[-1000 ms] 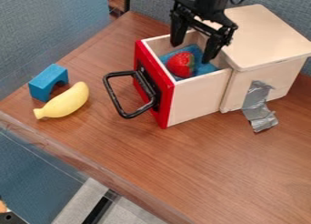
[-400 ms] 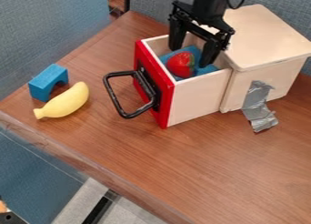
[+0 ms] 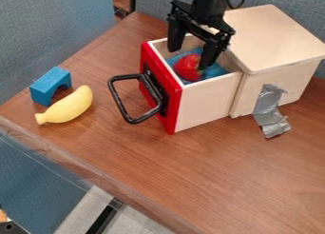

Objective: Touch the strawberry in the drawer

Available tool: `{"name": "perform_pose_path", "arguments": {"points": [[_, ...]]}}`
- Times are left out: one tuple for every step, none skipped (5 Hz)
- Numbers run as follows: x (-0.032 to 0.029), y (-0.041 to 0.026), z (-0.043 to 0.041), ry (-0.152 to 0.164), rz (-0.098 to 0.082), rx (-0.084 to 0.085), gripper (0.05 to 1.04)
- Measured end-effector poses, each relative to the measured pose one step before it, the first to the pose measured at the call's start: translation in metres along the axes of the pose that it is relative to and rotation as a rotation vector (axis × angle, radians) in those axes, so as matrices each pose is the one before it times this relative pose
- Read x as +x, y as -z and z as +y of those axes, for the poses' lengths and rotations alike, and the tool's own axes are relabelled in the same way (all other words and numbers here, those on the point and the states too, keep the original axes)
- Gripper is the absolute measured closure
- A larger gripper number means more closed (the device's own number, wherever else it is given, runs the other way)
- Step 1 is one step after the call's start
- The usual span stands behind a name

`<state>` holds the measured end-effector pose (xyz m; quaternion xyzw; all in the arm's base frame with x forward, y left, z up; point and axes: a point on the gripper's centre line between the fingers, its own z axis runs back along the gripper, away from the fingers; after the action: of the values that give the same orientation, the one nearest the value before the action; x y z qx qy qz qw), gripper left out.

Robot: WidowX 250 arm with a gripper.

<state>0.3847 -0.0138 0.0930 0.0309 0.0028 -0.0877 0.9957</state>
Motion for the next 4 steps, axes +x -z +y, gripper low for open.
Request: {"name": "perform_pose_path", "arguments": {"points": [[0.00122,0.00017,0.00356,-0.0068,-0.0099,0.0039,0.083],[-0.00282,0.00674,0.00275,-0.0129,0.0045,-0.0083,0.083],[-0.00135,0.01066,-0.00012,-0.0113,0.0105,-0.0046,0.083],[-0.00147,0.00769,-0.00483,-0.0223,-0.0047,-0.0189,0.121]]}}
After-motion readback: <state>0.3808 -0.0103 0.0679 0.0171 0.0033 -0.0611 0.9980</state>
